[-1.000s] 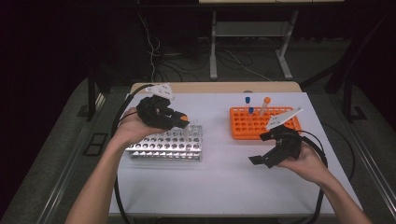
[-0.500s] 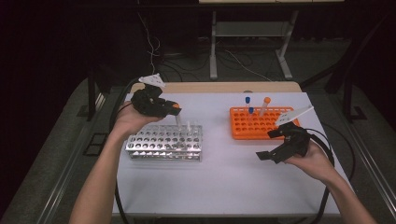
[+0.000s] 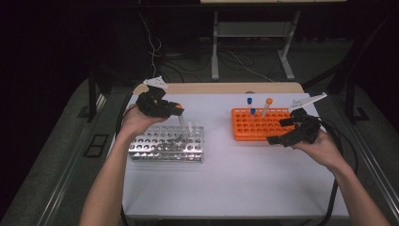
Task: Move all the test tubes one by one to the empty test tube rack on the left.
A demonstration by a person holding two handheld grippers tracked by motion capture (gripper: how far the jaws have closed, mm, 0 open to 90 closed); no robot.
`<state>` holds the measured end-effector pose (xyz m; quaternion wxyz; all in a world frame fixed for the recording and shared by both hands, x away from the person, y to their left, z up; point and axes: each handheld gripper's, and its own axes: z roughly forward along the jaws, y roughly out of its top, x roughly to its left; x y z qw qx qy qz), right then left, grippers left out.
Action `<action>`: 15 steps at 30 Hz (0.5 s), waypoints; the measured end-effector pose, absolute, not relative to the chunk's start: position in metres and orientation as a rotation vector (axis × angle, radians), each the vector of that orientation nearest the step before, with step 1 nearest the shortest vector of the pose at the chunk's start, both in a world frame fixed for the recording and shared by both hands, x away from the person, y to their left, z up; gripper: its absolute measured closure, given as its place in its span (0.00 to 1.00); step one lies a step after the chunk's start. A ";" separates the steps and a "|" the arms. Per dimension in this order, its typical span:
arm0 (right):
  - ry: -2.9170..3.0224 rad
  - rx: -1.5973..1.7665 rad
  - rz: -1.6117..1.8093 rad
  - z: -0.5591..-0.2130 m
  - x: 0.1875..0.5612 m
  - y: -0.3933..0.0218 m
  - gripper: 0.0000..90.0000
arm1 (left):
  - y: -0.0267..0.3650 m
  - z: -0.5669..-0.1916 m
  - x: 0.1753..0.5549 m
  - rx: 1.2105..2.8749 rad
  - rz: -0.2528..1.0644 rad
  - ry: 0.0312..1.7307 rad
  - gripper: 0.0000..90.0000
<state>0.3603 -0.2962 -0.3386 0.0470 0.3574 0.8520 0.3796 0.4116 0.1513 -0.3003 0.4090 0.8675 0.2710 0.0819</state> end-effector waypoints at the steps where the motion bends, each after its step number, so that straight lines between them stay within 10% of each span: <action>1: 2.593 1.104 1.161 -0.339 0.363 -0.297 0.01 | 0.151 -0.301 0.412 2.173 0.205 0.683 0.77; 15: 2.556 1.180 1.181 -0.346 0.386 -0.307 0.01 | 0.145 -0.323 0.414 2.223 0.173 0.685 0.76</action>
